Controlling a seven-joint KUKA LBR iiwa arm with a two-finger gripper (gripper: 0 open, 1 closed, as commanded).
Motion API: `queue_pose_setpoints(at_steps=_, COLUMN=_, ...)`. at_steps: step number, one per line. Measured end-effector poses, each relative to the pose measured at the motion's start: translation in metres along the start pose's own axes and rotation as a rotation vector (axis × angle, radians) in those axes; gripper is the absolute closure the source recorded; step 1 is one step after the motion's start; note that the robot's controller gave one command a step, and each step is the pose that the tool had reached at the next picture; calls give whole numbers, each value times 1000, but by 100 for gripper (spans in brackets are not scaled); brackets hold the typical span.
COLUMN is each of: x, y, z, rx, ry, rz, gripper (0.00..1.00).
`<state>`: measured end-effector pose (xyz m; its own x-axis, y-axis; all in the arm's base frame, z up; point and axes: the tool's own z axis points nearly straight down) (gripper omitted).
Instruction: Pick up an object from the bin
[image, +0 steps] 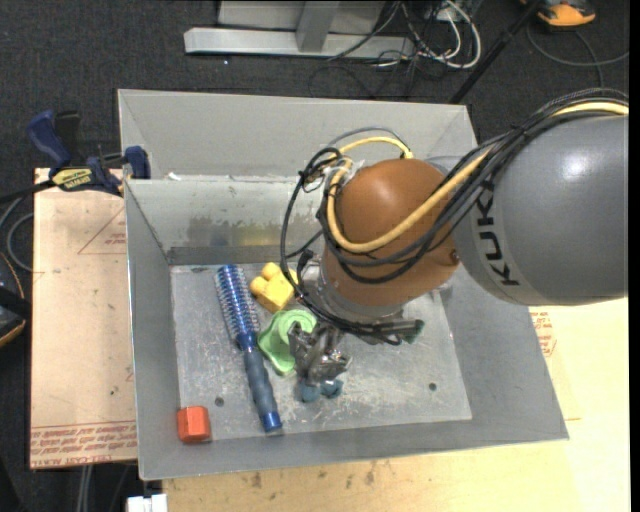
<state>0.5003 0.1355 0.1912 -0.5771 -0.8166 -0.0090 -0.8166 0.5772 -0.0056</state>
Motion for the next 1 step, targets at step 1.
queue_pose_setpoints(at_steps=1, x=-25, y=-32, z=60, rx=-7, ry=7, rz=80, gripper=100)
